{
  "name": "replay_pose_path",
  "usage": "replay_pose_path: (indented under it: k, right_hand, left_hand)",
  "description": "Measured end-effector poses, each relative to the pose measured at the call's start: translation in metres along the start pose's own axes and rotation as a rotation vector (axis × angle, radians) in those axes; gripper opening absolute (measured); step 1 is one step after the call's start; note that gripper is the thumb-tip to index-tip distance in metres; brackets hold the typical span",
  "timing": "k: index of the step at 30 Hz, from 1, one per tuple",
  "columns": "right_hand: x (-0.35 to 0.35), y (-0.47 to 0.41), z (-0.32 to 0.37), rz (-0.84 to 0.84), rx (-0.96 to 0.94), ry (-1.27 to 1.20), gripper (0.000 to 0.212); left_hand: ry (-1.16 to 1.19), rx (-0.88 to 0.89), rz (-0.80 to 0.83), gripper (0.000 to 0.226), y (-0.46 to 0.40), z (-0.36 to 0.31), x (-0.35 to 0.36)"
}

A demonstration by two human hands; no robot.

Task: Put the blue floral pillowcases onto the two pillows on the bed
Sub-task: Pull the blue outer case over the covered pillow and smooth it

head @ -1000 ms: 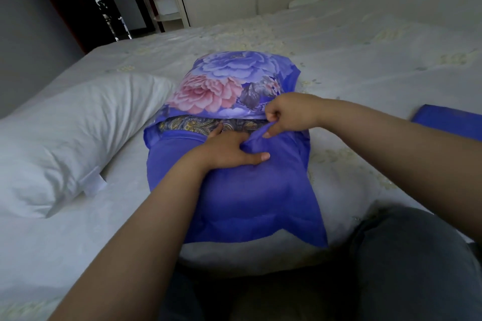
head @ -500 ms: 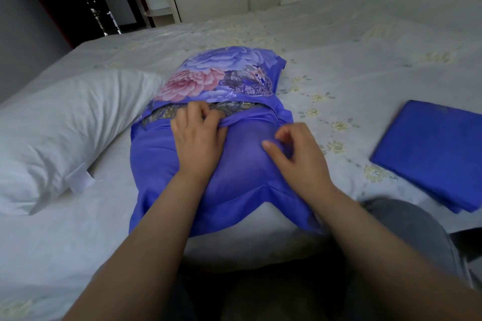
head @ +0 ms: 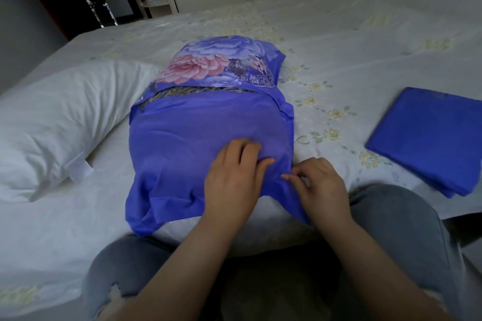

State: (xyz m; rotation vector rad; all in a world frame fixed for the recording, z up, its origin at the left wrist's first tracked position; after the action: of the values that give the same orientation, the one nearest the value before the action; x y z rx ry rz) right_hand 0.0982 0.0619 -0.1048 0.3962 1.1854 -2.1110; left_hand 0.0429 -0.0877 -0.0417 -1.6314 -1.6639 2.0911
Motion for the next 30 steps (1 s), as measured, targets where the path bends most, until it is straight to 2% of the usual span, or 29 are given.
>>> replay_pose_path:
  k: [3, 6, 10, 15, 19, 22, 24, 28, 30]
  right_hand:
    - [-0.011, -0.006, 0.016, -0.039, 0.039, -0.149, 0.027]
    - [-0.018, -0.011, 0.033, -0.058, 0.029, -0.23, 0.025]
    - [-0.015, -0.017, 0.047, -0.098, 0.001, -0.294, 0.02]
    - [-0.003, -0.024, 0.053, -0.094, 0.011, -0.298, 0.026]
    - [0.001, -0.029, 0.058, 0.025, -0.004, -0.268, 0.028]
    - [0.01, -0.022, 0.058, 0.298, -0.008, -0.277, 0.031]
    - [0.015, -0.014, 0.055, 0.409, -0.065, -0.21, 0.041]
    - [0.02, -0.013, 0.056, 0.307, -0.381, 0.114, 0.054]
    - [0.024, -0.015, 0.057, 0.308, -0.45, 0.175, 0.055]
  left_hand:
    - [0.04, -0.047, 0.044, 0.034, 0.011, 0.001, 0.009]
    - [-0.033, -0.046, 0.13, 0.038, 0.017, 0.001, 0.016]
    - [-0.058, -0.082, 0.169, 0.028, 0.01, 0.001, 0.014]
    - [0.137, -0.337, 0.123, 0.022, 0.001, 0.012, -0.001]
    - [0.41, -0.592, 0.091, 0.021, -0.004, 0.028, -0.007]
    - [0.557, -0.706, 0.039, 0.028, -0.015, 0.044, -0.012]
    - [0.566, -0.684, 0.028, 0.029, -0.022, 0.047, -0.015]
    - [0.373, -0.562, 0.129, 0.023, -0.03, 0.046, -0.012]
    - [0.339, -0.566, 0.19, 0.023, -0.033, 0.052, -0.005]
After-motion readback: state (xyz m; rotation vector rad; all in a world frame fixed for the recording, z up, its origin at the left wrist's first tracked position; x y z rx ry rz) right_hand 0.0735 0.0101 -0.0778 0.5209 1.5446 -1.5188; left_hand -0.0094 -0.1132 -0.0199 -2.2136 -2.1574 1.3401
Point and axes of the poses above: each hand's wrist, its own y-axis away from the middle knuckle, its own x-axis out of the palm, z = x × y, the point moved 4 cm from there along -y, towards the middle knuckle, and after that the axes turned 2 degrees about -z, right-handed, at the moved point
